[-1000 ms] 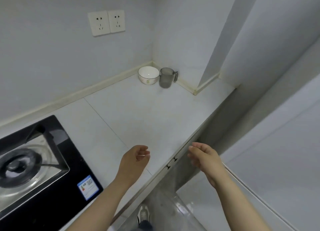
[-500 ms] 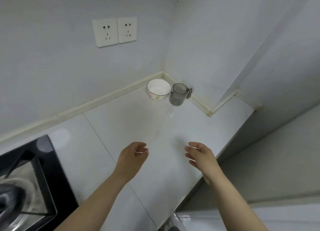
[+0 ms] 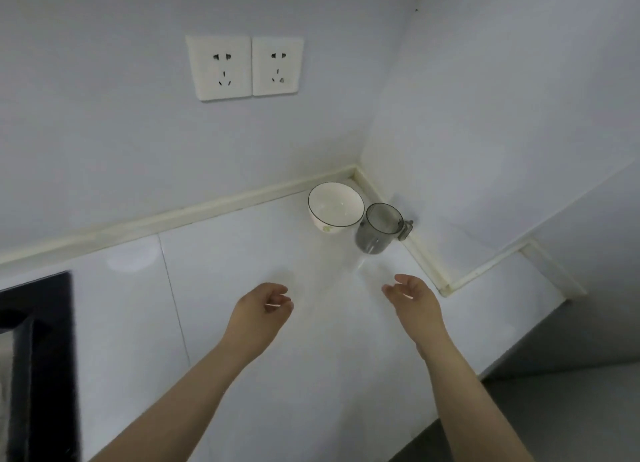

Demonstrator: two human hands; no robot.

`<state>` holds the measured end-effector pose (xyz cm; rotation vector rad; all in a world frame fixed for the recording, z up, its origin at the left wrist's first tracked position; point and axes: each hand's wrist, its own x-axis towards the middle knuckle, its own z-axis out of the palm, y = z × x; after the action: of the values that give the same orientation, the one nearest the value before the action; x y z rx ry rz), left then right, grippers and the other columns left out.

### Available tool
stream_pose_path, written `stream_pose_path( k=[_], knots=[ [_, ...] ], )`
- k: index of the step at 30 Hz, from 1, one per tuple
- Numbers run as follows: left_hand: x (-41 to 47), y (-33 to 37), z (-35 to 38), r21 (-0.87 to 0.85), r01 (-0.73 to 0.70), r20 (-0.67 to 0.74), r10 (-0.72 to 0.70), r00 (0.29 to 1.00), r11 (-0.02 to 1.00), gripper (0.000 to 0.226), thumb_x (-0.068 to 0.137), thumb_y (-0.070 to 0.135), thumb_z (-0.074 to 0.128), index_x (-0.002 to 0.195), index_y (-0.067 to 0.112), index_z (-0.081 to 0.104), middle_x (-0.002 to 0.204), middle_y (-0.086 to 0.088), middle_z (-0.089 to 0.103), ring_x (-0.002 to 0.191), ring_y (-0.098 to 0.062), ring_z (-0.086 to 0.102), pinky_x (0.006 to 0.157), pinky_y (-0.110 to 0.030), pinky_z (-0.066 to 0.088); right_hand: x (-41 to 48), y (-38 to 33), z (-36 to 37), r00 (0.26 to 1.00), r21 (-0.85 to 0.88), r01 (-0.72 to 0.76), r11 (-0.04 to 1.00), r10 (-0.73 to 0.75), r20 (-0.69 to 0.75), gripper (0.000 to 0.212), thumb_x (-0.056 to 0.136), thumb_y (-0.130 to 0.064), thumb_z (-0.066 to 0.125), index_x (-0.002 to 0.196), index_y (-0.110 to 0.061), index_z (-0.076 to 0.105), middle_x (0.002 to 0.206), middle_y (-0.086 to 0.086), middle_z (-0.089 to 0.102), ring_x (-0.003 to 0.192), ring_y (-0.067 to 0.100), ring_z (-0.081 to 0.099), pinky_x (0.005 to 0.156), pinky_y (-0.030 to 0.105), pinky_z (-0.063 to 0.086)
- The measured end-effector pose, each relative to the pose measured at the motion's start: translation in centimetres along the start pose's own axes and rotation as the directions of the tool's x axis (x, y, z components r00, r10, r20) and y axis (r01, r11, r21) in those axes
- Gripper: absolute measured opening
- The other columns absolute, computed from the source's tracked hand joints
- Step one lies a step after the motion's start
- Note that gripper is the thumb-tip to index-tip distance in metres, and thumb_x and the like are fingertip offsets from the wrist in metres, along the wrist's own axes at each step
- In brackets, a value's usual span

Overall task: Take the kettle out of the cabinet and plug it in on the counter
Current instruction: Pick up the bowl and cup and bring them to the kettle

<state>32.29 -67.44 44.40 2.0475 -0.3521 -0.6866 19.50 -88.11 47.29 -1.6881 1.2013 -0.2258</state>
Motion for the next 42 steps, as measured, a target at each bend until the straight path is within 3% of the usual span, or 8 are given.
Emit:
stream_pose_path(
  k=[3, 10, 14, 18, 24, 27, 32, 42],
  knots=[
    [2.4, 1.4, 1.9, -0.02, 0.054, -0.017, -0.054, 0.998, 0.998, 0.026, 0.089, 0.021, 0.06, 0.114, 0.015, 0.061, 0.097, 0.005, 0.065, 0.081, 0.0, 0.059, 0.065, -0.012, 0.043, 4.1, -0.6, -1.5, 0.998, -0.097, 0.061, 0.993, -0.063, -0.017, 0.042, 0.089, -0.022, 0.063, 0.128, -0.013, 0.052, 0.121, 0.0, 0.054, 0.099, 0.015, 0.052, 0.078, 0.024, 0.036],
    [7.8, 3.1, 4.9, -0.151, 0.198, -0.024, -0.204, 0.979, 0.968, 0.035, 0.086, 0.03, 0.062, 0.116, 0.013, 0.059, 0.098, -0.002, 0.068, 0.097, -0.023, 0.066, 0.091, -0.046, 0.053, 12.3, -2.1, -3.5, 0.967, -0.343, 0.254, 0.904, -0.245, 0.069, 0.05, 0.087, -0.015, 0.062, 0.134, -0.013, 0.047, 0.132, 0.007, 0.051, 0.097, 0.023, 0.06, 0.079, 0.024, 0.038],
    [11.2, 4.4, 6.3, -0.282, 0.273, 0.001, -0.284, 0.959, 0.92, 0.041, 0.087, 0.03, 0.062, 0.12, 0.007, 0.055, 0.102, -0.006, 0.067, 0.092, -0.023, 0.068, 0.087, -0.043, 0.056, 15.3, -3.0, -3.8, 0.951, -0.399, 0.309, 0.863, -0.286, 0.118, 0.042, 0.082, -0.011, 0.064, 0.123, -0.01, 0.052, 0.121, 0.008, 0.051, 0.097, 0.026, 0.059, 0.084, 0.034, 0.047],
    [15.3, 5.7, 7.5, -0.375, 0.34, 0.025, -0.357, 0.934, 0.863, 0.05, 0.086, 0.036, 0.063, 0.124, 0.004, 0.052, 0.108, -0.012, 0.067, 0.086, -0.022, 0.069, 0.076, -0.036, 0.059, 17.3, -3.0, -3.4, 0.946, -0.415, 0.323, 0.85, -0.28, 0.161, 0.045, 0.081, -0.01, 0.064, 0.125, -0.013, 0.053, 0.113, -0.001, 0.05, 0.098, 0.023, 0.059, 0.087, 0.032, 0.047],
    [19.6, 6.4, 9.2, -0.512, 0.445, 0.137, -0.441, 0.887, 0.735, 0.059, 0.082, 0.039, 0.067, 0.127, 0.005, 0.048, 0.103, -0.015, 0.065, 0.081, -0.028, 0.068, 0.063, -0.034, 0.058, 18.7, -1.7, -2.6, 0.964, -0.461, 0.266, 0.847, -0.228, 0.137, 0.04, 0.08, -0.012, 0.06, 0.12, -0.013, 0.059, 0.112, 0.005, 0.054, 0.097, 0.022, 0.058, 0.084, 0.029, 0.044],
    [20.4, 6.3, 9.6, -0.533, 0.475, 0.179, -0.455, 0.872, 0.7, 0.047, 0.086, 0.032, 0.064, 0.12, 0.002, 0.05, 0.098, -0.015, 0.062, 0.08, -0.031, 0.066, 0.067, -0.038, 0.058, 18.5, -0.7, -2.4, 0.971, -0.452, 0.235, 0.86, -0.195, 0.135, 0.023, 0.081, -0.011, 0.061, 0.103, -0.012, 0.066, 0.099, 0.005, 0.059, 0.086, 0.019, 0.056, 0.071, 0.024, 0.039],
    [20.8, 6.8, 9.6, -0.669, 0.473, 0.229, -0.446, 0.865, 0.573, 0.007, 0.09, 0.005, 0.049, 0.094, 0.0, 0.05, 0.087, -0.021, 0.057, 0.084, -0.037, 0.06, 0.079, -0.047, 0.055, 17.0, 0.3, -2.2, 0.984, -0.311, 0.17, 0.935, -0.141, 0.112, 0.011, 0.083, -0.013, 0.061, 0.076, -0.021, 0.062, 0.081, 0.002, 0.067, 0.075, 0.027, 0.068, 0.071, 0.042, 0.056],
    [14.1, 4.8, 6.4, -0.69, 0.436, 0.185, -0.441, 0.878, 0.578, 0.008, 0.088, -0.001, 0.048, 0.089, -0.001, 0.055, 0.092, -0.026, 0.061, 0.089, -0.039, 0.062, 0.081, -0.042, 0.056, 11.2, 0.8, -1.5, 0.993, -0.14, 0.118, 0.983, -0.114, 0.03, 0.012, 0.085, -0.014, 0.062, 0.073, -0.017, 0.061, 0.063, 0.005, 0.066, 0.057, 0.02, 0.058, 0.058, 0.033, 0.046]
  ],
)
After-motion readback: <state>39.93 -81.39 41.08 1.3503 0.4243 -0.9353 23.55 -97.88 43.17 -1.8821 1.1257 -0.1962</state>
